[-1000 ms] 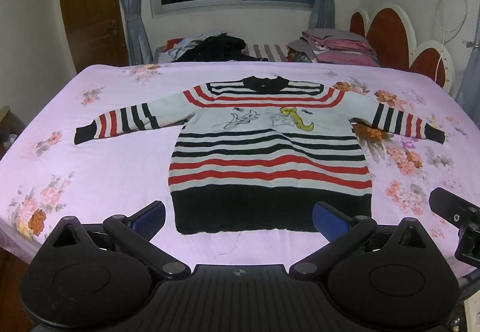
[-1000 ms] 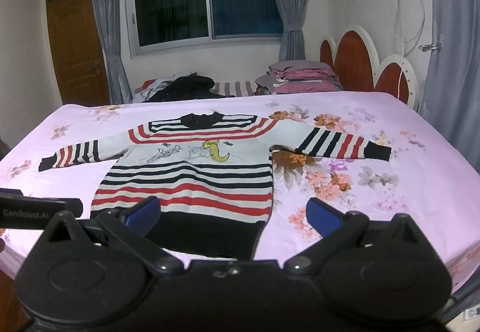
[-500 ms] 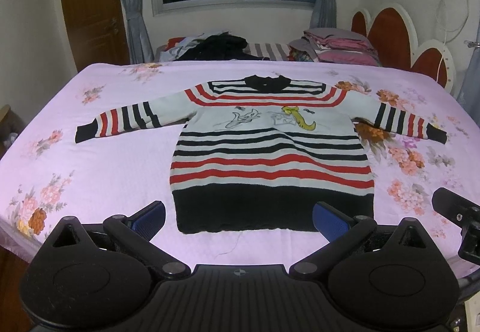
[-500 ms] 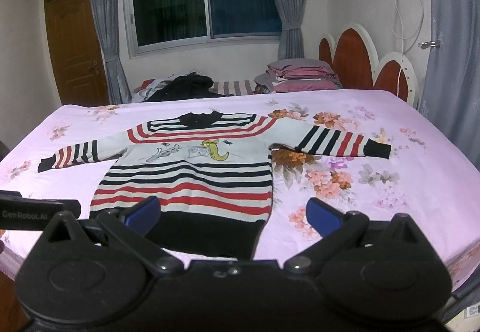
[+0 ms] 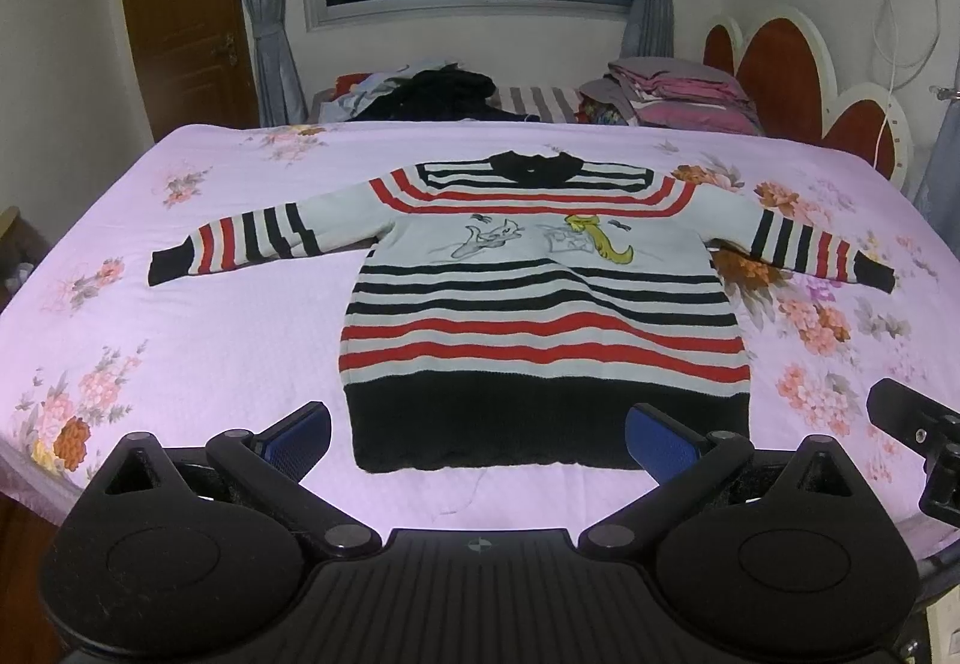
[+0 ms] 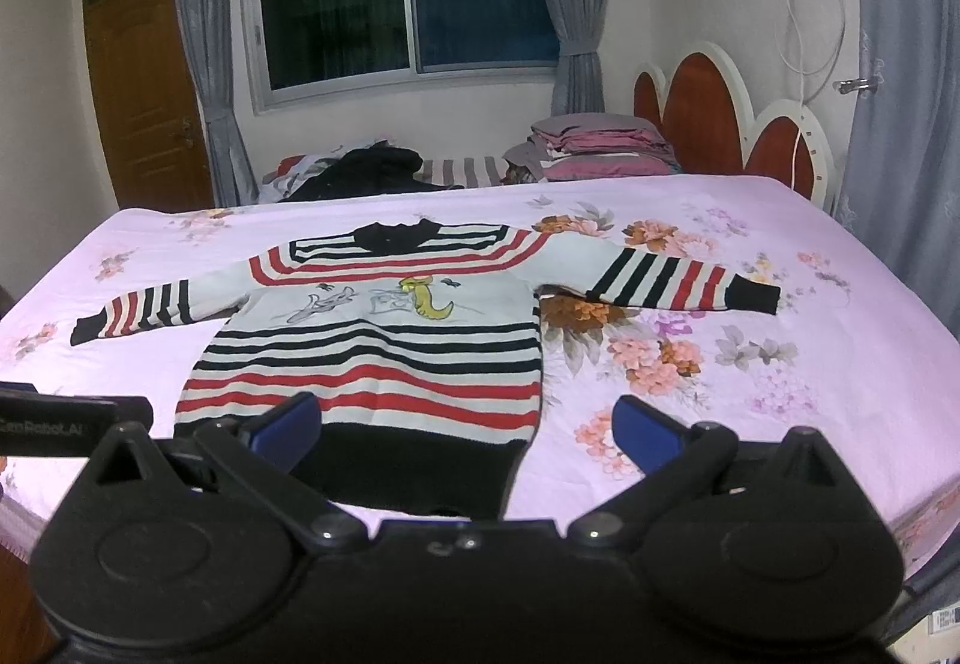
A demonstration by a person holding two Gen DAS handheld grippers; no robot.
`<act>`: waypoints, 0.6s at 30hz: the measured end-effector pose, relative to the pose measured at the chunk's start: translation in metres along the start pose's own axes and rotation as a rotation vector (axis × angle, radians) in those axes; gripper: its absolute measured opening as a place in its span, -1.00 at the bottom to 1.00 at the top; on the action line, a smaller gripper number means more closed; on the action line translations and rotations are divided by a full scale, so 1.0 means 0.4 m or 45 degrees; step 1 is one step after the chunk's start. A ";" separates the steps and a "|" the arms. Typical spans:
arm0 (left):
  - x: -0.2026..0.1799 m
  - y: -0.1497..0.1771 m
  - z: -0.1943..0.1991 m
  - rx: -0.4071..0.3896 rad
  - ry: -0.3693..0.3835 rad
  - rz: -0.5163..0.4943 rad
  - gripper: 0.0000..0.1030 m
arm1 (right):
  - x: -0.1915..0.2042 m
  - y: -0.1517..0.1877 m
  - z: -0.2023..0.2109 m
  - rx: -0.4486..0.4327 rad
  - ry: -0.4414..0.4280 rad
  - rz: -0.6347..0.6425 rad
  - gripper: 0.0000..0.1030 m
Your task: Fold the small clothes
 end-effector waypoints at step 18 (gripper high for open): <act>0.012 -0.044 -0.066 0.020 0.001 -0.005 1.00 | -0.017 -0.022 -0.052 0.010 0.037 -0.020 1.00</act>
Point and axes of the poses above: each gripper's, at about its wrist camera, not at the fingertips, and z roughly against the way its jaws point, x to its left, y to its underside, the point moved 1 cm from there along -z, roughly the way its jaws point, and after that the axes turned 9 degrees about -y, right-handed, at the moved point
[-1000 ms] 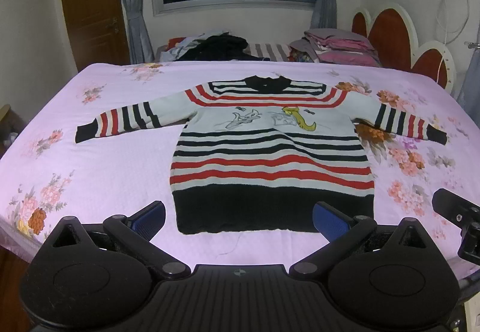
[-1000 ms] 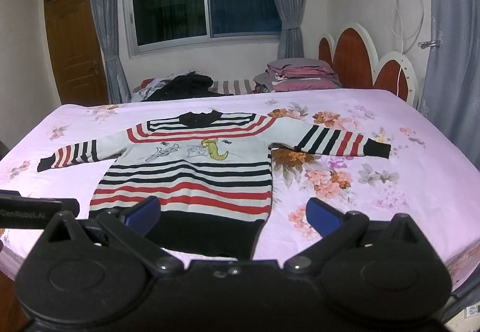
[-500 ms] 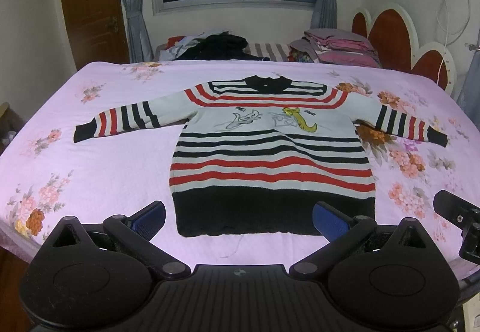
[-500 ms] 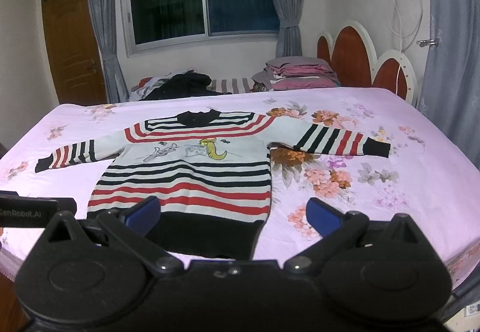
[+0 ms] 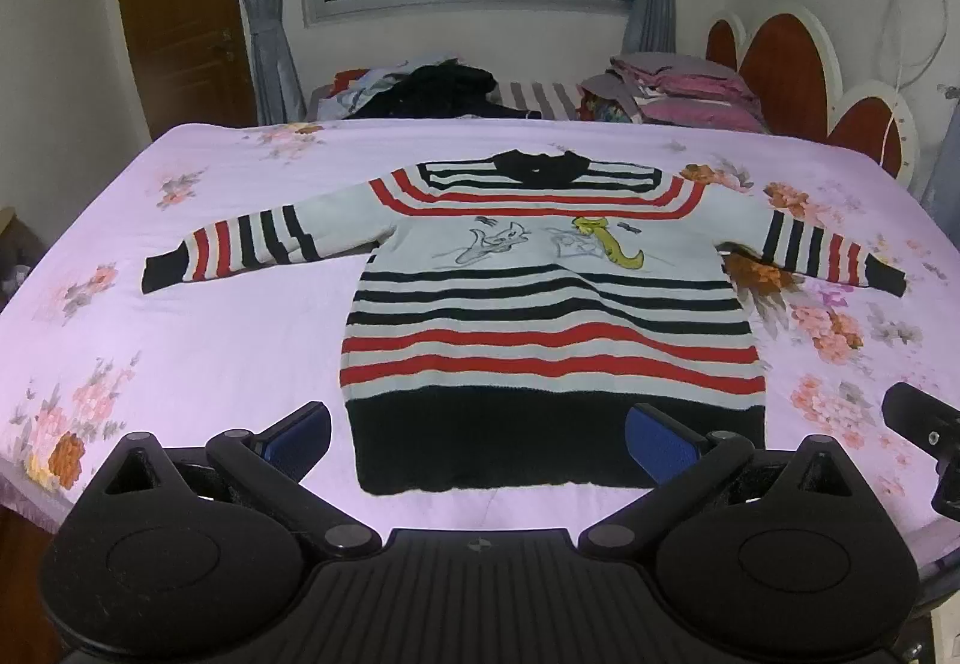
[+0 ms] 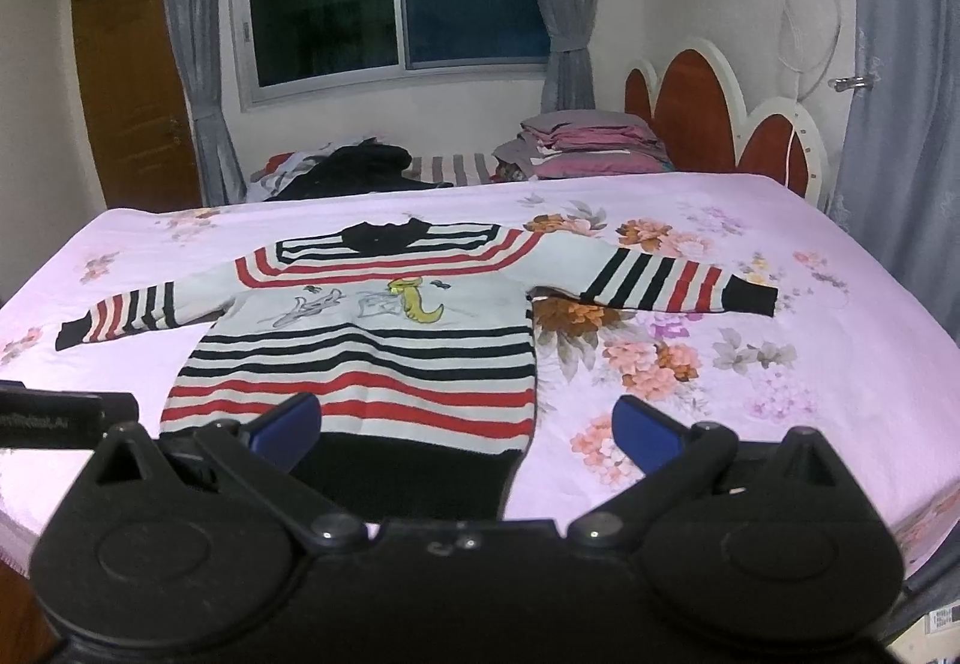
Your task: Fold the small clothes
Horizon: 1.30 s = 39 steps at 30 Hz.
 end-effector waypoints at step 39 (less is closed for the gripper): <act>-0.133 -0.318 -0.606 0.086 0.106 -0.108 1.00 | -0.278 -0.158 -0.481 0.062 0.374 -0.222 0.67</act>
Point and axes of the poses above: each gripper's, at about its wrist camera, not at the fingertips, and z roughly against the way its jaws point, x to its left, y to its underside, the point moved 1 cm from there along -z, roughly the way its jaws point, and after that the axes turned 9 degrees about -y, right-handed, at the moved point
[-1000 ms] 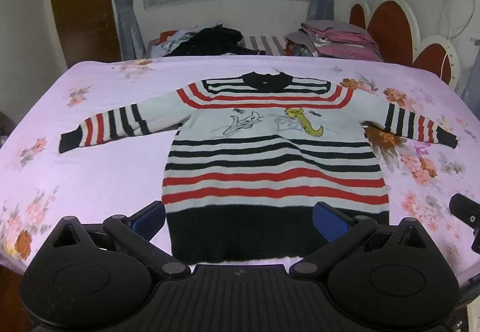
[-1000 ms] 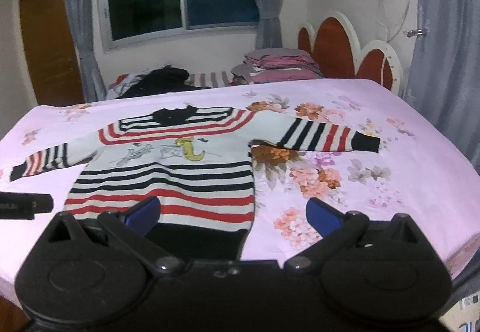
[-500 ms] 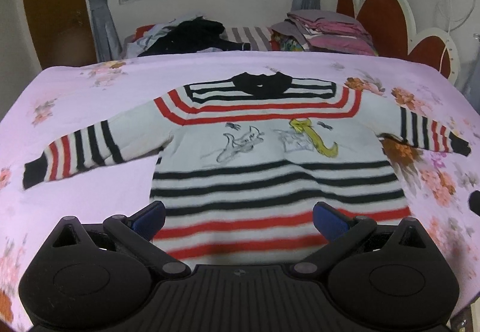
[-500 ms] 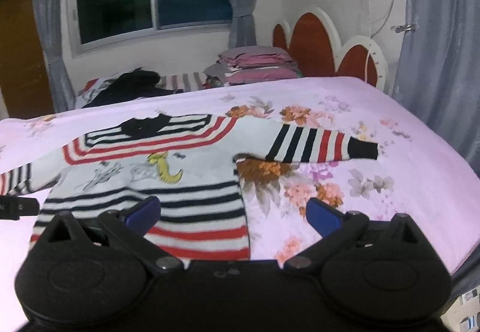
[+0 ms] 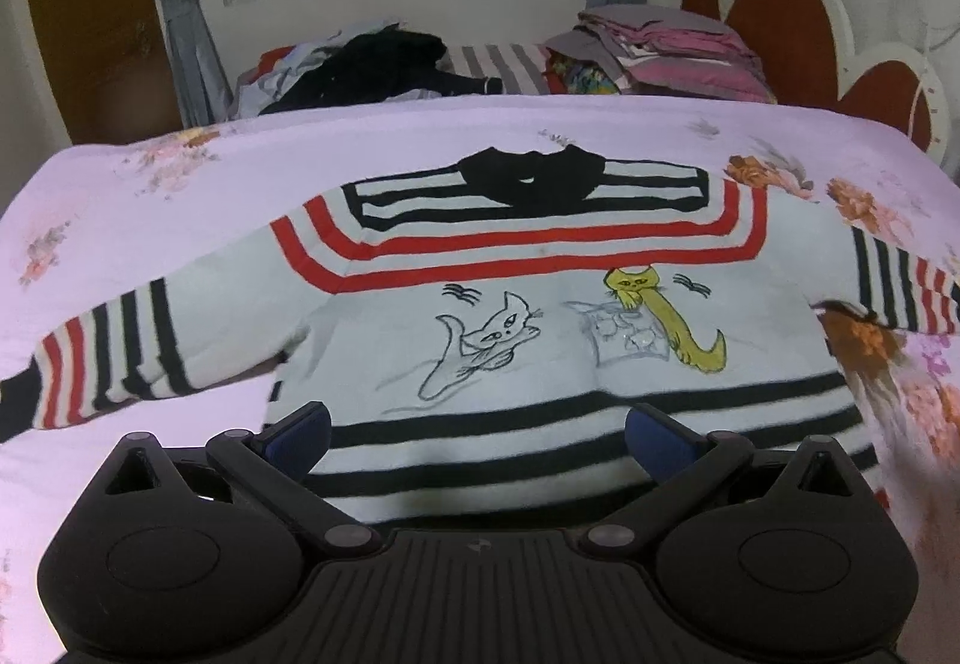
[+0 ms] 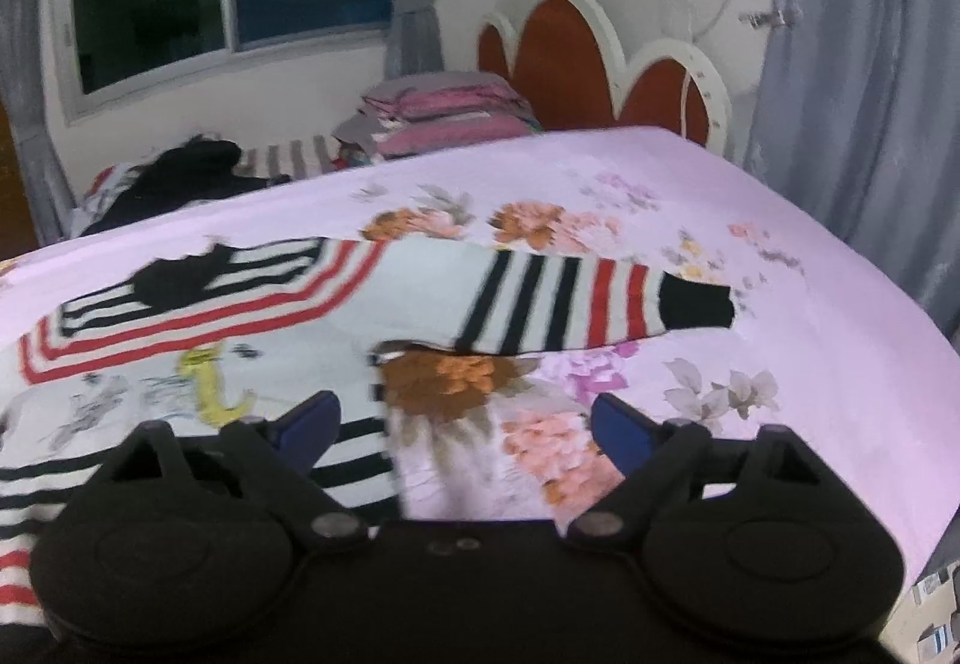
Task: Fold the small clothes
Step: 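Move the right gripper to the black sleeve cuff and grasp it, then lift the sleeve with the right gripper and fold it across the sweater body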
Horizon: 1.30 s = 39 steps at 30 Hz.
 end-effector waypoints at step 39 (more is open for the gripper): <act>-0.122 -0.156 -0.266 0.099 -0.008 0.178 1.00 | -0.476 -0.157 -0.480 0.026 0.116 -0.427 -0.83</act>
Point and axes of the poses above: each gripper's, at about its wrist camera, not at the fingertips, and z roughly against the way its jaws point, x to its left, y to its underside, the point moved 1 cm from there along -z, roughly the way its jaws point, and after that the axes turned 9 degrees about -y, right-handed, at the moved point
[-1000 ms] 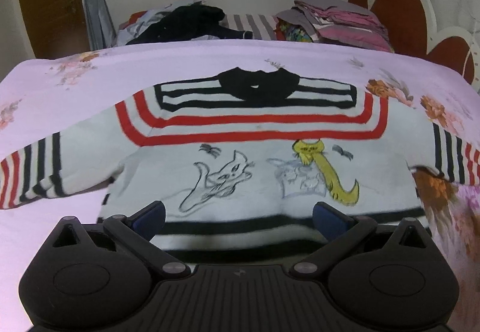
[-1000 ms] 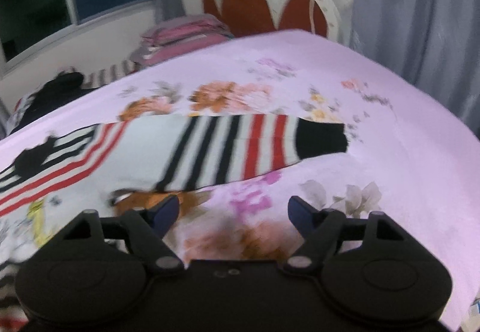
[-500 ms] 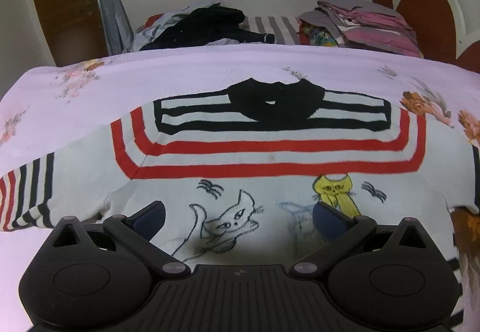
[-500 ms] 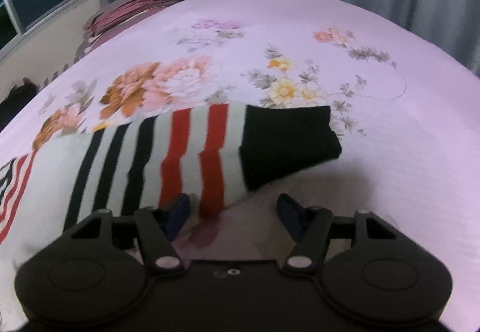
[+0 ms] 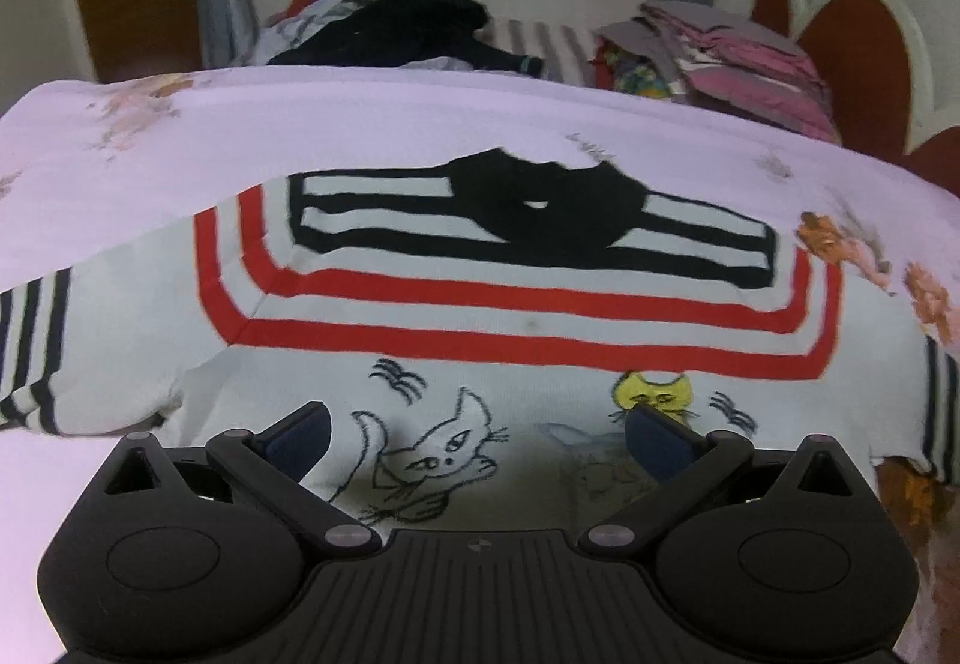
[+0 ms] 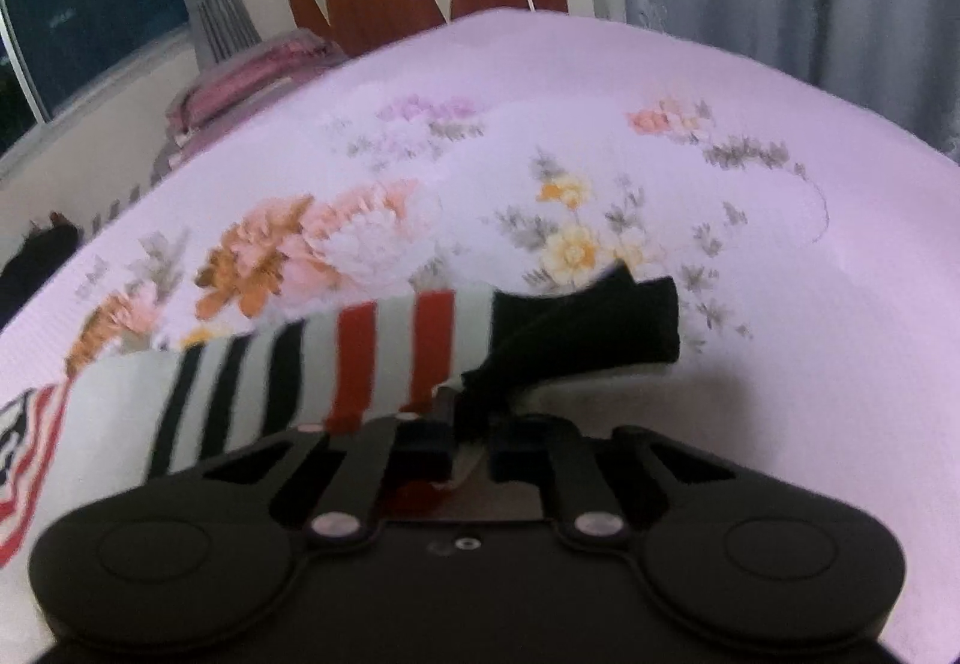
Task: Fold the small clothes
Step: 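Lift the sleeve with the right gripper and fold it across the sweater body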
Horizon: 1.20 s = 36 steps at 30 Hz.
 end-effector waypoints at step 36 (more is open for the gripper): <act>0.104 0.006 -0.154 0.134 0.453 0.118 1.00 | 0.680 0.333 0.193 0.076 -0.549 0.793 0.13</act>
Point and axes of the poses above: each gripper's, at about its wrist camera, not at the fingertips, and z roughly against the way its jaws point, x to its left, y to its underside, the point moved 1 cm from there along -z, roughly the way its jaws point, and after that the axes turned 9 degrees about -y, right-handed, at the moved point
